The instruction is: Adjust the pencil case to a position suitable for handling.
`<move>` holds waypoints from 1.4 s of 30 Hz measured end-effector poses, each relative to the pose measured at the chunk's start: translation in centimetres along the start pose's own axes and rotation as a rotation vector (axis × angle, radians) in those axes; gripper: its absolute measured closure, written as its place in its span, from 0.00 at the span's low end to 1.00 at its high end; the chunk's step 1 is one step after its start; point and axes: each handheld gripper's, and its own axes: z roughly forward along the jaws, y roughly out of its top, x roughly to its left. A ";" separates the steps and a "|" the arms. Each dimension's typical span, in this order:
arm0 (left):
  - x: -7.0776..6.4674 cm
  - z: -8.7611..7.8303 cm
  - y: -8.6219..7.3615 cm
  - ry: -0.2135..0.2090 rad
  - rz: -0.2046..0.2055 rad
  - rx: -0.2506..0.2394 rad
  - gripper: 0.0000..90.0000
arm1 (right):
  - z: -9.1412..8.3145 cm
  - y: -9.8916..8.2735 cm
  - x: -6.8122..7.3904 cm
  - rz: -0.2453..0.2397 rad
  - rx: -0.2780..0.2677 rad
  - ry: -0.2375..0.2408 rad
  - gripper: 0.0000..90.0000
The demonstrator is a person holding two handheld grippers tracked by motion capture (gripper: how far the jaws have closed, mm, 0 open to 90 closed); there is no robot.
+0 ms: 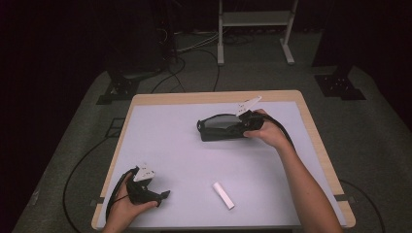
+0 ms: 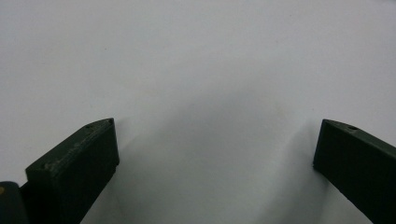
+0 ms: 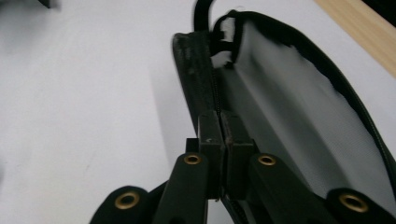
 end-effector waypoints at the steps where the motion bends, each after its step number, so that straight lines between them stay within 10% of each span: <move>1: 0.0 0.0 0.0 0.000 0.000 0.000 0.00 | 0.0 0.0 0.0 0.000 0.000 0.000 0.97; 20: 0.0 0.0 0.0 0.001 -0.001 -0.003 0.00 | -2.0 0.8 1.0 -0.011 -0.049 0.039 0.98; 42: 0.0 0.0 0.0 0.002 0.002 0.000 0.00 | -3.0 2.2 4.4 -0.116 -0.050 0.213 0.98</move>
